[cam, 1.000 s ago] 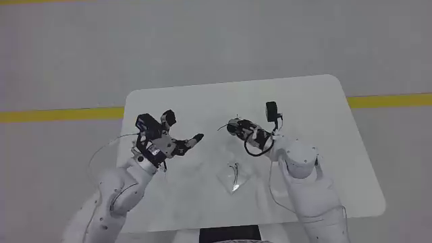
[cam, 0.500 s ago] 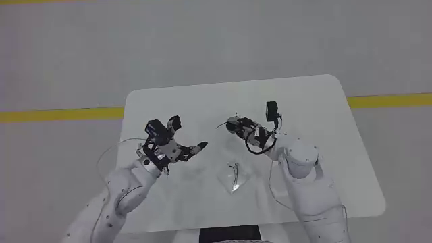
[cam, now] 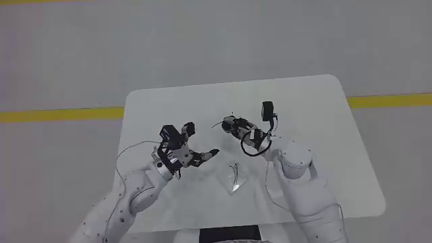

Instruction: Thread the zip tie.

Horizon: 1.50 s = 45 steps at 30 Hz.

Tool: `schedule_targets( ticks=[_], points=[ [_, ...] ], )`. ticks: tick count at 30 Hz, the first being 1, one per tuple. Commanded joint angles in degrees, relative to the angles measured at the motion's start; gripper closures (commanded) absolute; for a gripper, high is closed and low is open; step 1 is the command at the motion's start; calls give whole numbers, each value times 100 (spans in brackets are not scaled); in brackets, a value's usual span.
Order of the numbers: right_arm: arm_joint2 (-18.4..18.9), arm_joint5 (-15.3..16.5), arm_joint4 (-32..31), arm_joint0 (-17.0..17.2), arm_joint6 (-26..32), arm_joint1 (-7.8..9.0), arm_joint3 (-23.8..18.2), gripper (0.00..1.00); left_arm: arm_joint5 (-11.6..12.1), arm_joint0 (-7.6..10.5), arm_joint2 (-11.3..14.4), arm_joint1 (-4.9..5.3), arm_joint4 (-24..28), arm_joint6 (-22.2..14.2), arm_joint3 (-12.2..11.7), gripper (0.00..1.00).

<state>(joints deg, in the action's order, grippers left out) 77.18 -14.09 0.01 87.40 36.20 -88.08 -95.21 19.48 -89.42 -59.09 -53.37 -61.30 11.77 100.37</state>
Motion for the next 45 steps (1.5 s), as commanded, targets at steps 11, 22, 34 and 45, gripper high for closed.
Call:
schedule_targets(
  ticks=[11, 22, 34, 45],
  points=[
    [-21, 44, 32, 7, -30, 5, 11, 100, 0, 207, 292, 24, -132, -57, -33, 0],
    [-109, 387, -353, -24, 440, 168, -8, 100, 0, 1004, 959, 279, 438, 153, -609, 0],
    [-109, 387, -353, -24, 440, 168, -8, 100, 0, 1004, 959, 279, 438, 153, -609, 0],
    [-109, 387, -353, -24, 440, 168, -8, 100, 0, 1004, 959, 279, 438, 153, -609, 0]
  ],
)
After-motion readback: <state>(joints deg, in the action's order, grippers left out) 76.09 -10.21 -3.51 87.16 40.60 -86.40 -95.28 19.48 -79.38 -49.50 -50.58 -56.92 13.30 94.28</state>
